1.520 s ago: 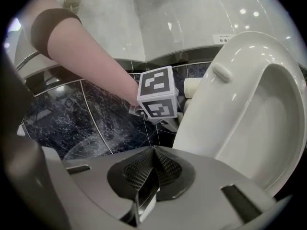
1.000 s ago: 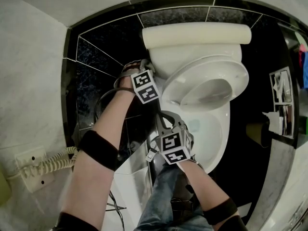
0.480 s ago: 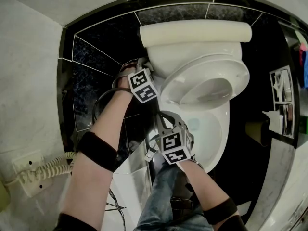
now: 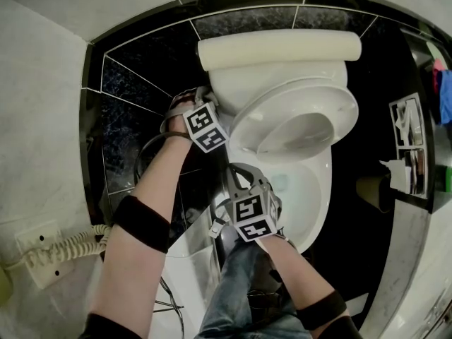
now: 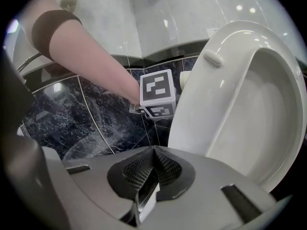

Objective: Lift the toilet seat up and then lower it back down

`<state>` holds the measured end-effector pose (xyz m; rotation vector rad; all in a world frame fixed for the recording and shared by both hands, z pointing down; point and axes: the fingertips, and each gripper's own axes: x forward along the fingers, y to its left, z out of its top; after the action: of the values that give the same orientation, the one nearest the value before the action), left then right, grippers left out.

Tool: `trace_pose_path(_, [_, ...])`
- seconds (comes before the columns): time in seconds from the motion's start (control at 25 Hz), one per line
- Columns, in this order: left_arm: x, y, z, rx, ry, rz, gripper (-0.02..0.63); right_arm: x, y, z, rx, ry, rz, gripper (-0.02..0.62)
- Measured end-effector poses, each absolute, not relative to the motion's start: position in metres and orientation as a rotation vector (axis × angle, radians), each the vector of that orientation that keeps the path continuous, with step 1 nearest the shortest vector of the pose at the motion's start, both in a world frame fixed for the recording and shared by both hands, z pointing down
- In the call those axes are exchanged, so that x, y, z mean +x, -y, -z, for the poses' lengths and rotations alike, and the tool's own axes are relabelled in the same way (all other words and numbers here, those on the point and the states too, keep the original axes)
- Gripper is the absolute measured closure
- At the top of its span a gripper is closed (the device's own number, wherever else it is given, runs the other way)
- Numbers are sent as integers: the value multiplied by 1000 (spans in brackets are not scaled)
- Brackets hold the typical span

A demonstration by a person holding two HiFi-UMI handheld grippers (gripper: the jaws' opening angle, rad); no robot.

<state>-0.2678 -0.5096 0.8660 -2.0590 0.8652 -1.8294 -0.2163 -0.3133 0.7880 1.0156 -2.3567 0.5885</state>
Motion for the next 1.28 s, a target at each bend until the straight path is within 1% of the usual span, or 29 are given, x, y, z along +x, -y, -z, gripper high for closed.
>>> trace_pose_path(0.04, [-268, 509, -866, -2055, -866, 1835, 480, -216, 313, -787, 1016, 2360, -587, 584])
trace_pose_path(0.12, [-267, 504, -865, -2062, -861, 1857, 409, -212, 311, -782, 1018, 2363, -579, 584])
trace_pose_path(0.16, [-267, 500, -864, -2065, -858, 1869, 353, -209, 311, -779, 1020, 2361, -574, 584])
trace_pose_path(0.2, [-267, 496, -862, -2064, -859, 1879, 333, -206, 310, -776, 1022, 2361, -570, 584])
trace_pose_path(0.28, [-270, 489, -853, -2046, -871, 1894, 324, -201, 305, -769, 1022, 2363, -561, 584])
trace_pose_path(0.48, [-278, 460, -822, -1986, -921, 1925, 325, -190, 288, -745, 1011, 2380, -524, 584])
trace_pose_path(0.56, [-278, 444, -805, -1976, -959, 1917, 346, -184, 279, -733, 1006, 2386, -508, 584])
trace_pose_path(0.6, [-277, 436, -794, -1965, -986, 1901, 379, -180, 274, -726, 1004, 2389, -500, 584])
trace_pose_path(0.64, [-275, 427, -781, -1954, -1017, 1879, 431, -176, 269, -719, 1000, 2392, -492, 584])
trace_pose_path(0.68, [-273, 418, -768, -1944, -1050, 1856, 464, -172, 263, -711, 997, 2395, -482, 584])
trace_pose_path(0.76, [-265, 397, -741, -1940, -1109, 1805, 558, -162, 250, -695, 989, 2400, -460, 584])
trace_pose_path(0.8, [-259, 385, -726, -1956, -1136, 1775, 580, -156, 243, -686, 986, 2403, -449, 584])
trace_pose_path(0.88, [-242, 360, -695, -2022, -1203, 1702, 604, -144, 228, -667, 980, 2406, -427, 584])
trace_pose_path(1.08, [-200, 284, -625, -2240, -1411, 1528, 604, -101, 188, -621, 983, 2392, -395, 584])
trace_pose_path(1.28, [-161, 216, -558, -2439, -1659, 1269, 606, -57, 156, -576, 984, 2406, -343, 584])
